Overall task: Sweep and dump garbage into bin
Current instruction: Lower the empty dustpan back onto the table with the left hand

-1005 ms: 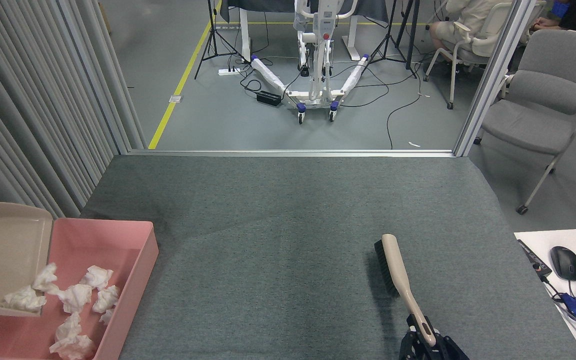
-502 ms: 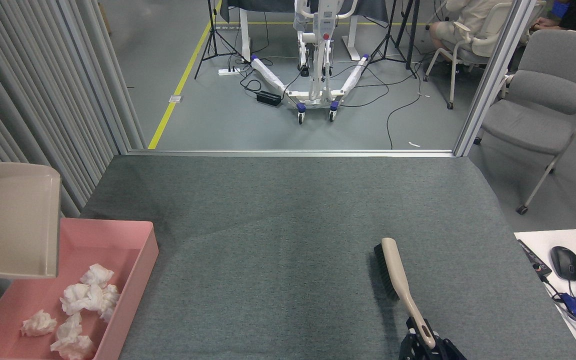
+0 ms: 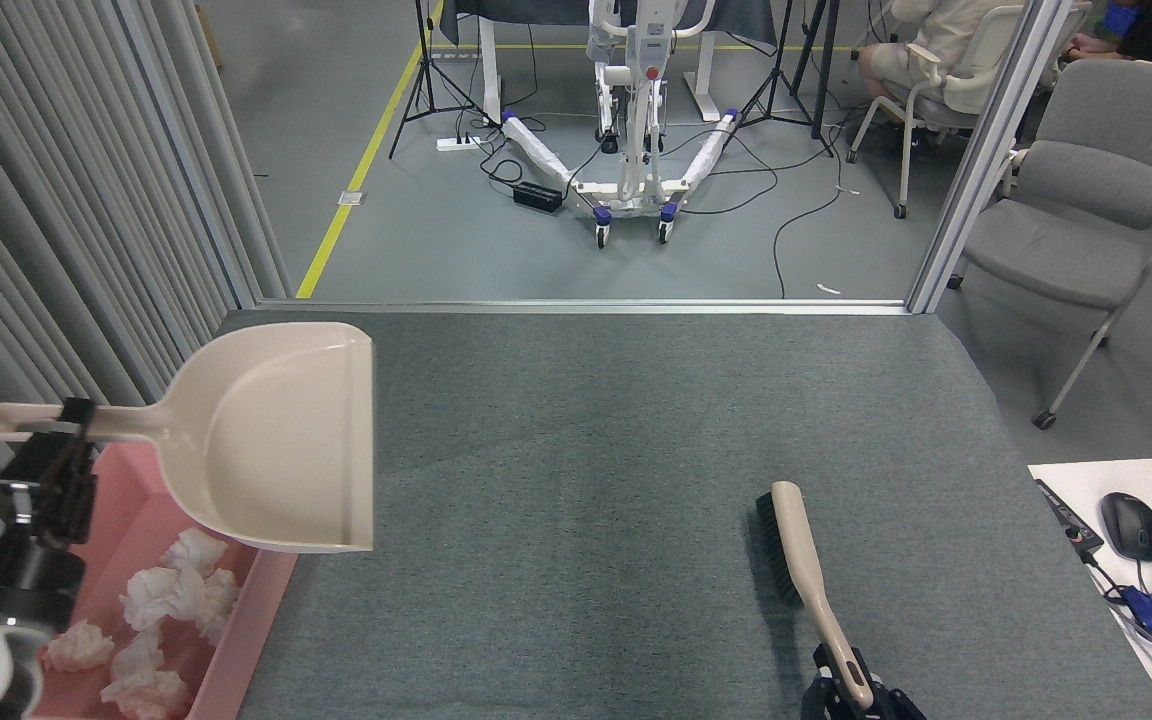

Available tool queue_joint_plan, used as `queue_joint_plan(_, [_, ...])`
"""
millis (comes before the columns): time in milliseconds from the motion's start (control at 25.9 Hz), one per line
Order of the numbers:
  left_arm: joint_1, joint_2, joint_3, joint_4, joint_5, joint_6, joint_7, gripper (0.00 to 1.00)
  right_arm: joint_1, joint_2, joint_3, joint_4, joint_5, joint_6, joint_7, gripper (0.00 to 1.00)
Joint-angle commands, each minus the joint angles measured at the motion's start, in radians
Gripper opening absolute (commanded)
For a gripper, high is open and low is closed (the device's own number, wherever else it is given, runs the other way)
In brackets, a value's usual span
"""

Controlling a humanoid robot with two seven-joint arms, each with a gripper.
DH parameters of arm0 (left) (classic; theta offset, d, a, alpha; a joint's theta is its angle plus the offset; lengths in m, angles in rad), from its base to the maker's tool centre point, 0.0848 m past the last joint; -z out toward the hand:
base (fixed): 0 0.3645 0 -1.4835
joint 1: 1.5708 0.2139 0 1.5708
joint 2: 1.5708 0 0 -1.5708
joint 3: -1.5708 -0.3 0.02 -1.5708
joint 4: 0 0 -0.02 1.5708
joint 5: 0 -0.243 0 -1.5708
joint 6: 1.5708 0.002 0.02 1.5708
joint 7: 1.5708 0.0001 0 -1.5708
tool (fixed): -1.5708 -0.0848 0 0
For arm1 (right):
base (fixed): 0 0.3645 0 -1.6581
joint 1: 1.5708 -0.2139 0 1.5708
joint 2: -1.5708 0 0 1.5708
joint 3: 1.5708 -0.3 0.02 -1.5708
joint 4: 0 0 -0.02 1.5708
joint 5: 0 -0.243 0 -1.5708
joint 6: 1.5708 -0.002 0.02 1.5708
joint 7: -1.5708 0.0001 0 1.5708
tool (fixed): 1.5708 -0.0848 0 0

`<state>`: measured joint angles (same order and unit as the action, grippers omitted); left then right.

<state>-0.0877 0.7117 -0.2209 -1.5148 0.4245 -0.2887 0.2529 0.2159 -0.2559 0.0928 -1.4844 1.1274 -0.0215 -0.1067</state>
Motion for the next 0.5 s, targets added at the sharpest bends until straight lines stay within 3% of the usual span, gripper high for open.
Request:
queue_joint_plan(0, [-0.061,-0.153,-0.11,0.022,-0.095,0.034,0.016,0.03,0.005,-0.01,-0.001,-0.005,0.0,0.0,-0.03,0.53])
queue_joint_plan(116, [-0.064,-0.27,-0.146,0.045,-0.141,0.043,0.037,0.03,0.007,-0.011,-0.001,-0.01,-0.001,0.002,-0.059,0.66])
queue_joint_plan(232, [-0.061,-0.367,-0.146,0.091,-0.294,0.069,0.029,0.02,0.019,-0.013,-0.001,-0.024,-0.001,0.001,-0.087,0.7])
queue_joint_plan(464, [-0.056,-0.442,-0.147,0.151,-0.421,0.077,0.029,0.02,0.026,-0.011,-0.002,-0.05,-0.001,0.0,-0.105,0.7])
